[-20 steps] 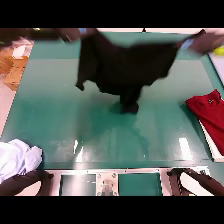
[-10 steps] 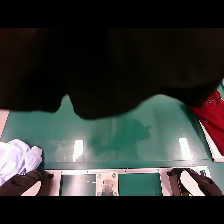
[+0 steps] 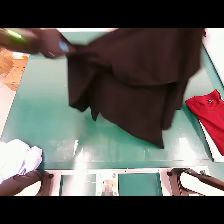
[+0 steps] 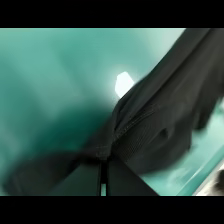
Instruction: Fold the shirts.
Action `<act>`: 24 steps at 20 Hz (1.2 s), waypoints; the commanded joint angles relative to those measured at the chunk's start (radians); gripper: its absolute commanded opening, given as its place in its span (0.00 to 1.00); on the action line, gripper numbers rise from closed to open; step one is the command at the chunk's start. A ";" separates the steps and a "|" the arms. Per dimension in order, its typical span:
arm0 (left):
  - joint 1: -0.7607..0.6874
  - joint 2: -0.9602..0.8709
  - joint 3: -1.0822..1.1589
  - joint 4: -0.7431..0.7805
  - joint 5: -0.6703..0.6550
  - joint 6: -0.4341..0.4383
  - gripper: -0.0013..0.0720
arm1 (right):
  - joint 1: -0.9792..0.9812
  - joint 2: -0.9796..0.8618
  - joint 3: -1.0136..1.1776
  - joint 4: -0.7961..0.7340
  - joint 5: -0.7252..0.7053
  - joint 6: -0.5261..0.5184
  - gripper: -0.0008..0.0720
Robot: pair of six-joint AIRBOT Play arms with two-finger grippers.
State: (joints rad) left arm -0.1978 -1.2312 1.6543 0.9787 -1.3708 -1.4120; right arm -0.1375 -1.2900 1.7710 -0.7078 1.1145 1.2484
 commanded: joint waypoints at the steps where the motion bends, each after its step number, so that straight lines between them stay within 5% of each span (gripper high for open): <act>1: 0.058 -0.259 -0.114 0.038 0.048 0.081 0.05 | 0.150 -0.275 -0.082 -0.067 -0.090 -0.003 0.03; 5: 0.216 -0.552 -0.107 -0.147 0.165 0.169 0.05 | 0.245 -0.585 -0.082 -0.058 -0.140 0.005 0.03; 9: 0.272 -0.673 -0.069 -0.303 0.235 0.270 0.05 | 0.252 -0.672 -0.080 -0.021 -0.161 0.031 0.05; 11: 0.271 -0.673 -0.056 -0.308 0.251 0.288 0.06 | 0.208 -0.661 -0.042 -0.022 -0.068 0.074 0.45; 12: 0.273 -0.673 -0.035 -0.307 0.237 0.287 0.06 | 0.170 -0.651 -0.016 -0.022 0.010 0.095 0.45; 14: 0.284 -0.671 0.024 -0.306 0.138 0.287 0.64 | 0.078 -0.603 -0.001 -0.024 0.158 0.110 0.42; 17: 0.332 -0.671 0.125 -0.265 -0.053 0.287 0.67 | -0.061 -0.468 -0.111 -0.080 0.312 0.125 0.41; 22: 0.428 -0.670 0.153 -0.125 -0.227 0.262 0.66 | -0.270 -0.076 -0.714 -0.231 0.281 0.125 0.43; 24: 0.447 -0.670 0.153 -0.111 -0.238 0.249 0.66 | -0.364 0.058 -0.938 -0.236 0.264 0.141 0.58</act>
State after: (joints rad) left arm 0.2127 -1.9011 1.7966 0.8139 -1.5345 -1.1431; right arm -0.3820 -1.4170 1.1278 -0.8955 1.3773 1.3750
